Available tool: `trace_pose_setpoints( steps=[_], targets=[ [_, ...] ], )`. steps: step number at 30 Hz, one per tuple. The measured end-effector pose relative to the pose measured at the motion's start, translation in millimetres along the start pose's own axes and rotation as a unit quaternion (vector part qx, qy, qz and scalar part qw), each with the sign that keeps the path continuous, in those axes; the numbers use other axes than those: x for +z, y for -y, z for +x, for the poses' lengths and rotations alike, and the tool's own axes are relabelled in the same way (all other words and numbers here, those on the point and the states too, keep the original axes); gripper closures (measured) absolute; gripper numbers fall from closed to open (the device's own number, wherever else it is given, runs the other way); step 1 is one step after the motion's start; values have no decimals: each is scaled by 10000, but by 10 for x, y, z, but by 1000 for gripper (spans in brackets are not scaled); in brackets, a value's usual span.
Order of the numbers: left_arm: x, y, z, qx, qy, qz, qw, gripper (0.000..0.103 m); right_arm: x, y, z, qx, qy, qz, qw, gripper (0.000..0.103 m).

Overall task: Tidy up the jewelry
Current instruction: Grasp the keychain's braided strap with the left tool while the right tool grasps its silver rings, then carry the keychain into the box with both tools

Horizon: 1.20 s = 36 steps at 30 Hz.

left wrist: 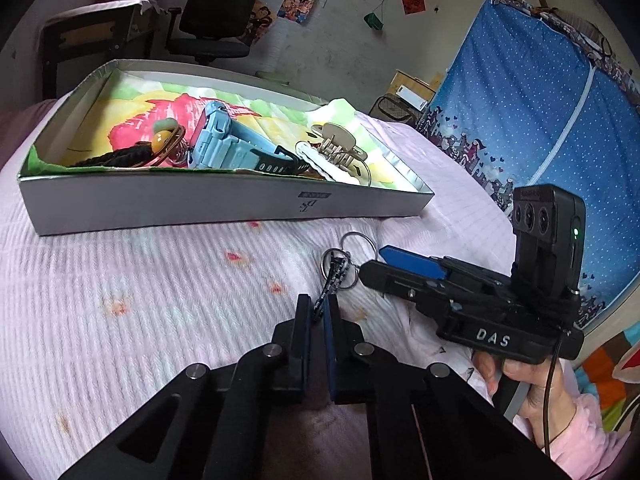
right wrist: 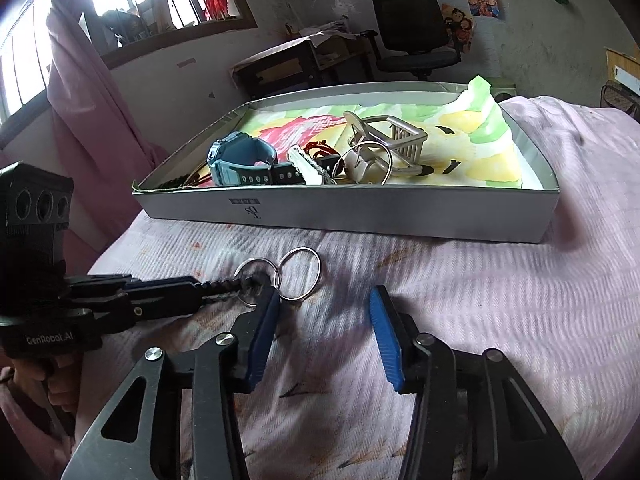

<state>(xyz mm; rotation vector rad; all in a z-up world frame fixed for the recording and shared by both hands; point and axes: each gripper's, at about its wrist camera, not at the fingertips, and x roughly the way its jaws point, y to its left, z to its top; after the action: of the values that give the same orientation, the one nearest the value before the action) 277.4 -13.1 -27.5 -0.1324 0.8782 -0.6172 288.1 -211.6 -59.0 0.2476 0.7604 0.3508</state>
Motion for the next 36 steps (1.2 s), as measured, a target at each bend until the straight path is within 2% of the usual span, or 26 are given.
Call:
trace_pose_setpoints(
  steps=[6,12,19,22,26,28,30,36],
  targets=[
    [-75,19,-96,121,140,-51,9998,98,25,17,24,89,27,55,9999,67],
    [-141,23,-179,242,308,-208,9990,99,74,14,62,222,67,81,9997,68],
    [-181,-22,-291,274,616,-383,9970,100,161,-116,146,285,13,-179,9994,68],
    [-194,-60,-327,266,695,-496,9960,99,207,-186,216,254,-96,-326,9991,77],
    [-197,-71,-332,296,713,-541,9955,100,233,-236,295,239,-231,-417,9986,83],
    [-194,-69,-325,313,714,-545,9955,100,231,-228,286,226,-206,-380,9988,91],
    [-192,-63,-321,334,713,-533,9955,100,202,-212,261,227,-167,-340,9990,95],
    [-188,-47,-354,411,794,-515,9947,100,137,-244,143,177,93,-415,9989,100]
  ],
)
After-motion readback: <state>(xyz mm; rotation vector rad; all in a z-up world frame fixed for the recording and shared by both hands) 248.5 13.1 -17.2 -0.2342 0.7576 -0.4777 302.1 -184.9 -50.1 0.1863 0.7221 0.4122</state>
